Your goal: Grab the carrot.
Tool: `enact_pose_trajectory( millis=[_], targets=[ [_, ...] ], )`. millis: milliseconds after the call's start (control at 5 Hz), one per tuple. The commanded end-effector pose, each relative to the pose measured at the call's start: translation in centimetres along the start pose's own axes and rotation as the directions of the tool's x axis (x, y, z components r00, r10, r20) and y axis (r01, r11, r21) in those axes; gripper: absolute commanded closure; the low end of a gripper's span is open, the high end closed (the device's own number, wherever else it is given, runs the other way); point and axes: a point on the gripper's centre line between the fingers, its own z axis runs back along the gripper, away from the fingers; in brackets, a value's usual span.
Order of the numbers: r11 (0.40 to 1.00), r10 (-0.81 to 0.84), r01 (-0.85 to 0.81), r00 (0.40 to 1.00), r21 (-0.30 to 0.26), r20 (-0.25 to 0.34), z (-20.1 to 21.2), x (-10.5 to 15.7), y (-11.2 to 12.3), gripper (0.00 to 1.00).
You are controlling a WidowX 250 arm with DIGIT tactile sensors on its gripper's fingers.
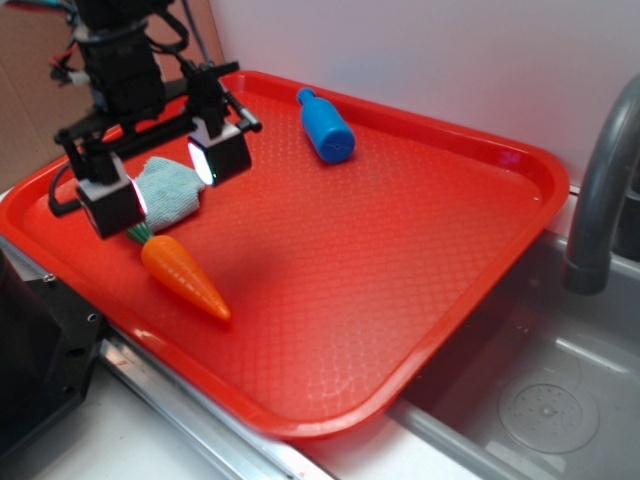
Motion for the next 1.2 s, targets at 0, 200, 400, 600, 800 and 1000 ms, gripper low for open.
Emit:
enact_pose_trajectory(
  millis=[0,200,400,600,800,1000],
  targets=[
    [0.993,0.113,-0.114,0.993,0.041,0.035,-3.3,0.6,0.7,0.0],
    [0.996,0.06,-0.068,0.989,0.051,0.135,-5.3,1.1,0.9,0.0],
    [0.999,0.008,-0.015,0.979,0.034,0.205,-6.1,1.2,0.6,0.0],
    [0.998,-0.052,0.044,0.969,0.038,0.24,-6.9,1.0,0.4,0.11],
    [0.998,-0.057,0.048,0.965,0.042,0.256,-7.2,0.8,0.5,1.0],
    [0.998,-0.051,0.042,0.966,0.037,0.255,-7.1,0.8,0.6,1.0]
  ],
)
